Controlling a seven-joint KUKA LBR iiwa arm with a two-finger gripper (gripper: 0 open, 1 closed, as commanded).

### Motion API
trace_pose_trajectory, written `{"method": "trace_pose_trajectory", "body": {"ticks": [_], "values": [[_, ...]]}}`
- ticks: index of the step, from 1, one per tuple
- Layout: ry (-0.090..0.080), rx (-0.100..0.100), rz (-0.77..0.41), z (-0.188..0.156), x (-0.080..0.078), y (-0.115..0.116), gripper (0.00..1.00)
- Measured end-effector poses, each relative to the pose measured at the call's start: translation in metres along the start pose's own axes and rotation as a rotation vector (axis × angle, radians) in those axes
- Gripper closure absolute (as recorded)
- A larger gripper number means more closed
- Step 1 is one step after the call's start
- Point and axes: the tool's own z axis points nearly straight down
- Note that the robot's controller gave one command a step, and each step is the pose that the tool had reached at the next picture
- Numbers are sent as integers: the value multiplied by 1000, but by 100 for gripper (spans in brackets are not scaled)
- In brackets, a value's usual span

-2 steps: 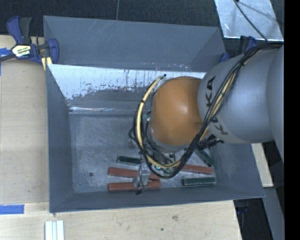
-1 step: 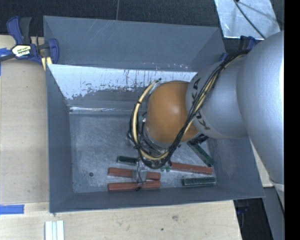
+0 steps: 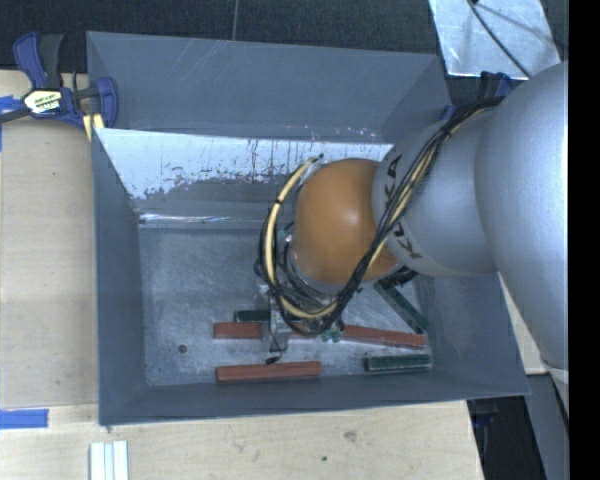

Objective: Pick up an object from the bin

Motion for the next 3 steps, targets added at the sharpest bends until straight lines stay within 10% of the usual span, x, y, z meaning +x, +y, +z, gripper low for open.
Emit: {"method": "trace_pose_trajectory", "body": {"ticks": [2, 3], "values": [[-21, 0, -231, -1, 33, -106, 100], [-25, 7, -667, -2, 31, -130, 100]]}}
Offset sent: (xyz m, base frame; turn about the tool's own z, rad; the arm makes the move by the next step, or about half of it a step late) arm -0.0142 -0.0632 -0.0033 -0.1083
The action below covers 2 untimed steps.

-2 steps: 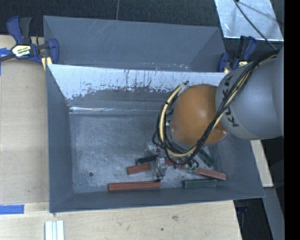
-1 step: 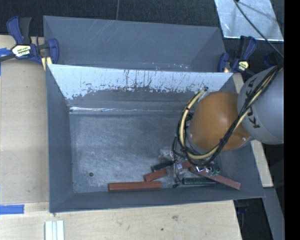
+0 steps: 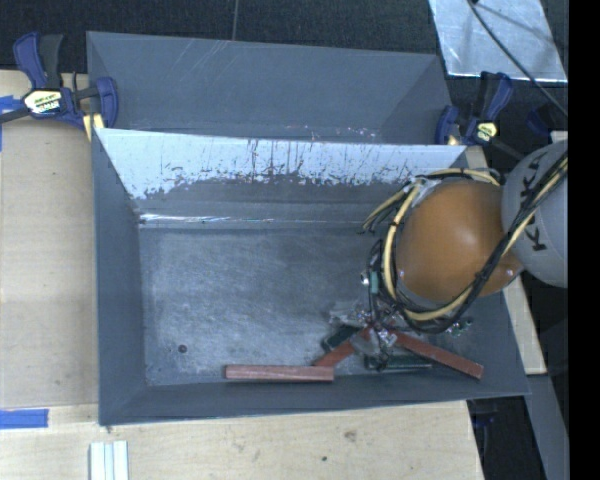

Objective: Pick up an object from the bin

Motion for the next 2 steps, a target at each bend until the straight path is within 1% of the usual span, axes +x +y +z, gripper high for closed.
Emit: {"method": "trace_pose_trajectory", "body": {"ticks": [1, 2], "values": [[2, -5, -19, 1, 2, -8, 100], [0, -1, -61, -5, 3, -11, 100]]}}
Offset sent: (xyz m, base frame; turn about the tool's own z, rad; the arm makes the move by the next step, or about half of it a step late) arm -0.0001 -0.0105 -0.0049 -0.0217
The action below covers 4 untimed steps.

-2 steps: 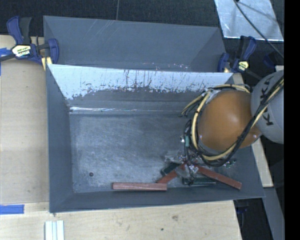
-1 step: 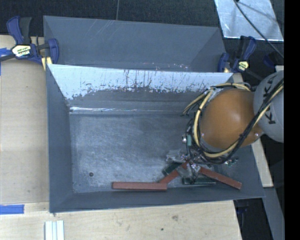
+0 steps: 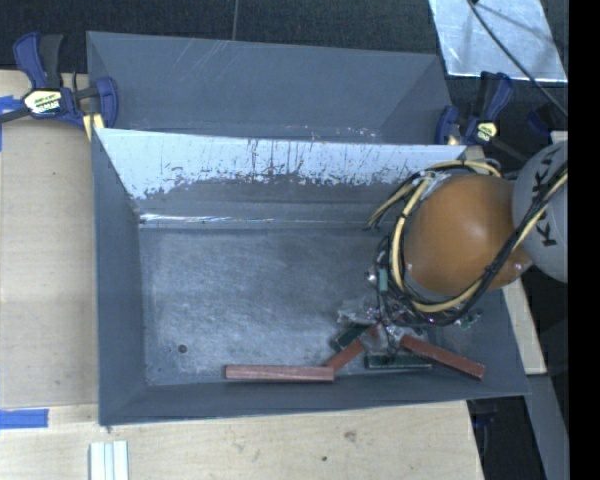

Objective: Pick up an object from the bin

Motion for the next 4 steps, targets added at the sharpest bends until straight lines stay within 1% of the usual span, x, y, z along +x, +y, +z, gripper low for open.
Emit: {"method": "trace_pose_trajectory", "body": {"ticks": [1, 2, 3, 4], "values": [[10, -5, 21, -28, 7, -7, 100], [1, -3, 11, -8, 28, -18, 100], [12, -7, 12, -4, 32, -17, 0], [13, -9, 13, -4, 33, -16, 100]]}}
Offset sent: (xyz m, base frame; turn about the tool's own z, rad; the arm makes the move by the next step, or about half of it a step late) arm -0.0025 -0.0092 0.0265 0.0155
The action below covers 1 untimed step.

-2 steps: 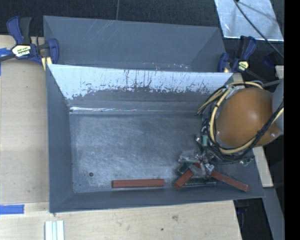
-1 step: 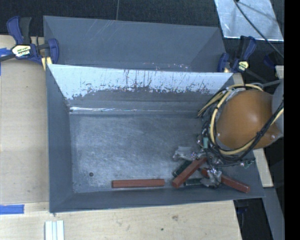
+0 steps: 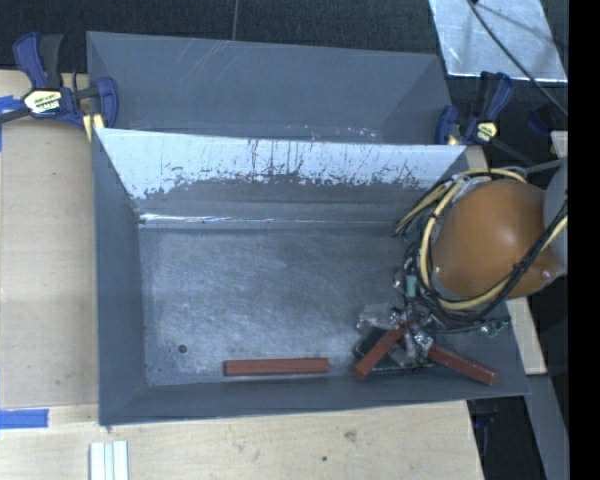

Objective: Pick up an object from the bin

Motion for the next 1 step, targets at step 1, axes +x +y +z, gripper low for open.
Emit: {"method": "trace_pose_trajectory", "body": {"ticks": [1], "values": [[-3, 8, 44, -134, 5, -3, 100]]}}
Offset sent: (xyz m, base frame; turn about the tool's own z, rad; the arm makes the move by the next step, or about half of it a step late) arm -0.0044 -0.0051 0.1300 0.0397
